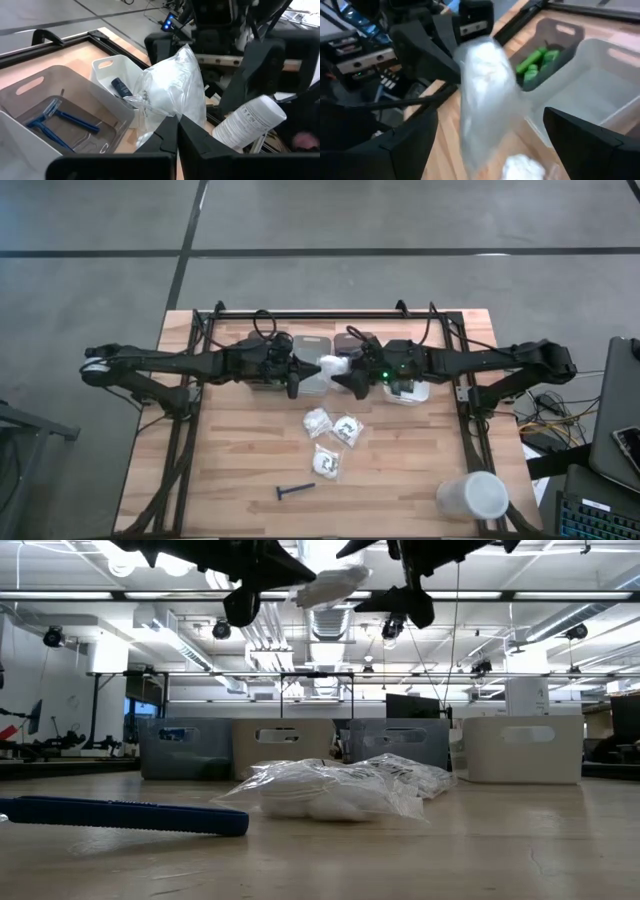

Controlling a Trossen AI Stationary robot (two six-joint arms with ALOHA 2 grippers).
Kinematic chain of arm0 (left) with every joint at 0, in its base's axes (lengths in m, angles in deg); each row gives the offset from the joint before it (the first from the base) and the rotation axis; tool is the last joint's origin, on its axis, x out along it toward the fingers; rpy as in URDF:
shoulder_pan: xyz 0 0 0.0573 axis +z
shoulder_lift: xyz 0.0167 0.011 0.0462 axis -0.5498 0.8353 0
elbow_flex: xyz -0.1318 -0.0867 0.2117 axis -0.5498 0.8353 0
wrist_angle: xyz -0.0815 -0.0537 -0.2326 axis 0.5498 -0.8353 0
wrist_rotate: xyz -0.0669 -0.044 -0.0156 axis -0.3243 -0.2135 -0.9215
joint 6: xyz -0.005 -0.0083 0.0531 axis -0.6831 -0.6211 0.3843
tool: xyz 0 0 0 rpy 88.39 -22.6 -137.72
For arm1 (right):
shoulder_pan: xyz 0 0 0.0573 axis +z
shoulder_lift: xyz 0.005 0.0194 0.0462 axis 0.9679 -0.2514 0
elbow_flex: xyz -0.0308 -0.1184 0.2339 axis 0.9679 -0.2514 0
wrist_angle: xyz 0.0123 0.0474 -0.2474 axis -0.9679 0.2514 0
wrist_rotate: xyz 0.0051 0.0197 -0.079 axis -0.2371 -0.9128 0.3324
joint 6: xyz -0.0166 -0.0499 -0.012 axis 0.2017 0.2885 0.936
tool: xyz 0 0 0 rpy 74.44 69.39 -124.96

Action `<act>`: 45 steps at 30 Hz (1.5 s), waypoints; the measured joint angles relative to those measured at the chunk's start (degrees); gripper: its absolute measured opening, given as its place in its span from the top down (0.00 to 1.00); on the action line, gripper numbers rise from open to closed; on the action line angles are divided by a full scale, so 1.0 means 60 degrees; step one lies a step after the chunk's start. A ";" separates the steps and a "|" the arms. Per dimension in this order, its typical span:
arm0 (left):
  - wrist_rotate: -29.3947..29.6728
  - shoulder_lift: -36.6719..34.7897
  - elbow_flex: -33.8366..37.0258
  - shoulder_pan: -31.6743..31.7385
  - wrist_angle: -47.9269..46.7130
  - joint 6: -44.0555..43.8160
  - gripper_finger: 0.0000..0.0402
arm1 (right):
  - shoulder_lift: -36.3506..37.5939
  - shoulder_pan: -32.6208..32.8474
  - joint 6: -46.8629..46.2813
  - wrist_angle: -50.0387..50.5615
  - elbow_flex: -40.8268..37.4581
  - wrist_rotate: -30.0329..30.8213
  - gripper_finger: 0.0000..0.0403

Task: Pick & Place Travel size toiletries
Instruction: Put the white cotton pack into the gray bin

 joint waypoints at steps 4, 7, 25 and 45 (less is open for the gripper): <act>0.0031 0.0019 0.0000 0.0044 -0.0008 0.0069 0.99 | -0.0384 -0.0120 -0.0260 -0.0288 -0.0011 -0.0303 0.17; 0.0141 0.0023 0.0000 0.0055 -0.0102 0.0162 0.99 | -0.0569 -0.0131 -0.0307 -0.0666 -0.0011 -0.0307 0.20; 0.0683 0.0030 0.0000 0.0055 -0.0610 0.0339 0.96 | -0.0752 -0.0233 -0.0930 -0.0578 -0.0011 -0.0296 0.48; 0.1025 -0.0011 0.0000 -0.0099 -0.1287 -0.0881 0.61 | -0.0791 -0.0226 -0.0685 -0.0112 -0.0011 0.0003 0.96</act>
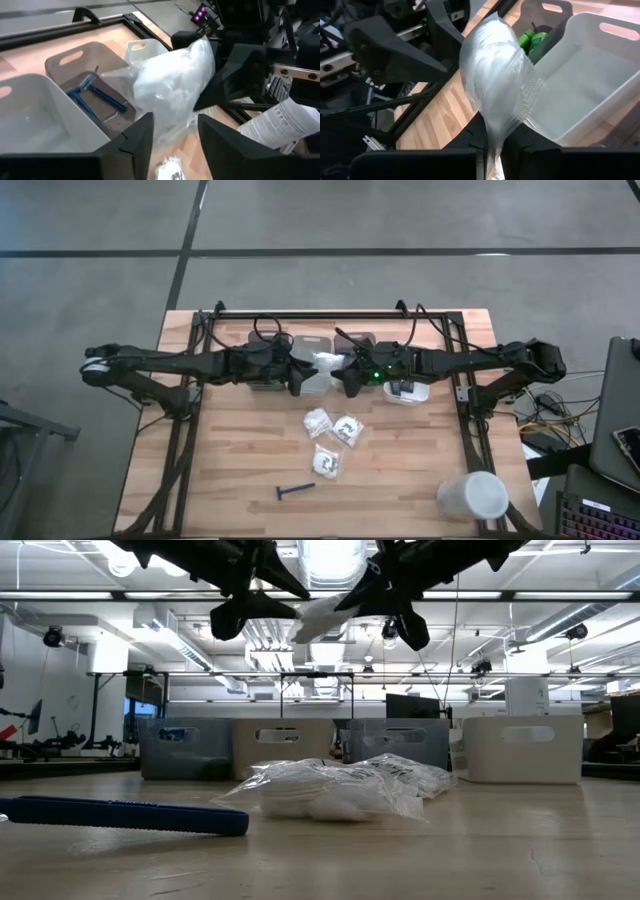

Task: Pick & Place Travel size toiletries
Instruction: Put the white cotton pack into the gray bin

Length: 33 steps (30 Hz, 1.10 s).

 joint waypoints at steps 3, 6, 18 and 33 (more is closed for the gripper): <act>-0.0003 -0.0109 0.0000 -0.0063 -0.0422 -0.0041 0.56 | 0.0000 0.0000 0.0004 0.0077 0.0000 0.0004 0.95; -0.0006 -0.0344 0.0003 -0.0111 -0.1121 -0.0044 0.51 | 0.0010 0.0000 0.0032 0.0075 0.0000 0.0002 0.93; -0.1598 -0.2028 0.0002 0.0957 -0.1724 0.0570 0.38 | 0.0047 0.0302 0.4151 0.0593 0.0097 -0.1317 0.93; -0.5411 -0.0541 -0.0775 0.2360 -0.1591 0.1401 0.39 | -0.0663 0.0262 0.7219 0.4680 0.2904 -0.1639 0.96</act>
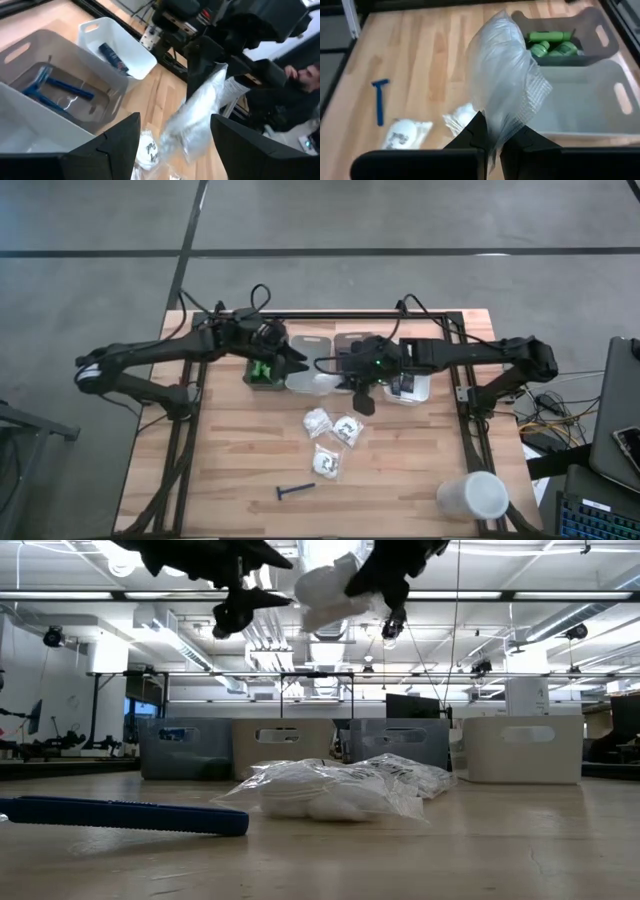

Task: Pick & Place Travel size toiletries
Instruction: Put the white cotton pack into the gray bin

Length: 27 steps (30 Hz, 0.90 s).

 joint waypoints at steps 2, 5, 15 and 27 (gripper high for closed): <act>-0.0017 0.0113 -0.0154 -0.0111 0.0003 0.0277 0.39 | -0.0143 0.0001 -0.0189 0.0048 0.0150 -0.0417 0.96; -0.0012 0.0233 -0.0205 -0.0288 -0.0022 0.1007 0.39 | -0.0415 -0.0004 -0.0370 0.0062 0.0430 -0.0707 0.95; -0.0705 0.0298 -0.0169 -0.0885 -0.0511 0.2484 0.39 | -0.0783 -0.0005 -0.0937 0.0101 0.0814 -0.0707 0.96; -0.0710 0.0630 -0.0158 -0.0931 -0.0988 0.2791 0.42 | -0.0773 0.0033 -0.1512 0.0090 0.0880 -0.0701 0.96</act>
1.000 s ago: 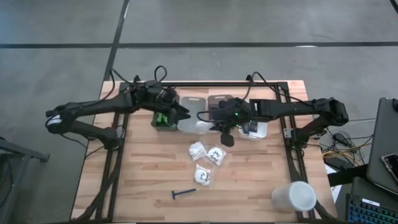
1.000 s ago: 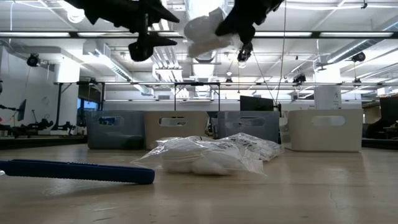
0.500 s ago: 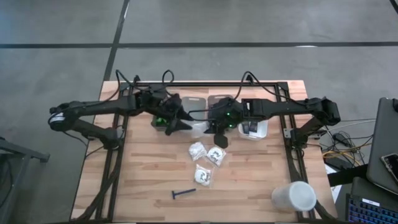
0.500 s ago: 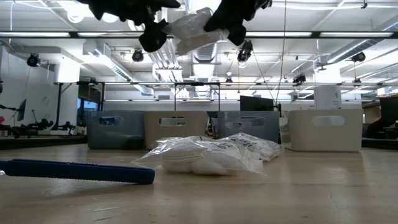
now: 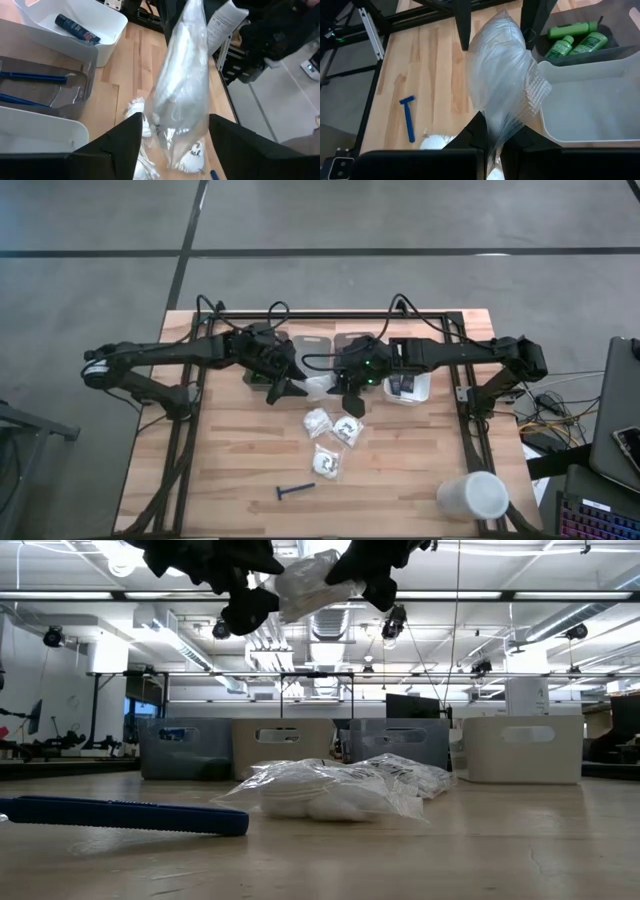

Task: Pick & Place Travel size toiletries
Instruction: Put the white cotton pack into the gray bin

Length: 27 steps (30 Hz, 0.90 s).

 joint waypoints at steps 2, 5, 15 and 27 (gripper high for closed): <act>-0.0024 -0.0004 0.0000 0.0000 -0.0082 0.0209 0.46 | 0.0000 0.0000 -0.0100 0.0000 0.0000 -0.0003 0.95; -0.0024 -0.0011 0.0000 0.0000 -0.0109 0.0280 0.56 | 0.0000 0.0000 -0.0315 0.0011 0.0000 0.0001 0.95; -0.0035 -0.0015 0.0004 -0.0004 0.0144 0.0481 0.91 | 0.0000 0.0058 -0.0537 0.0010 0.0000 0.0070 0.95; 0.1275 -0.0029 0.0010 0.0011 -0.0849 0.1265 0.99 | 0.0048 0.0059 -0.2891 0.0058 0.0000 0.0098 0.76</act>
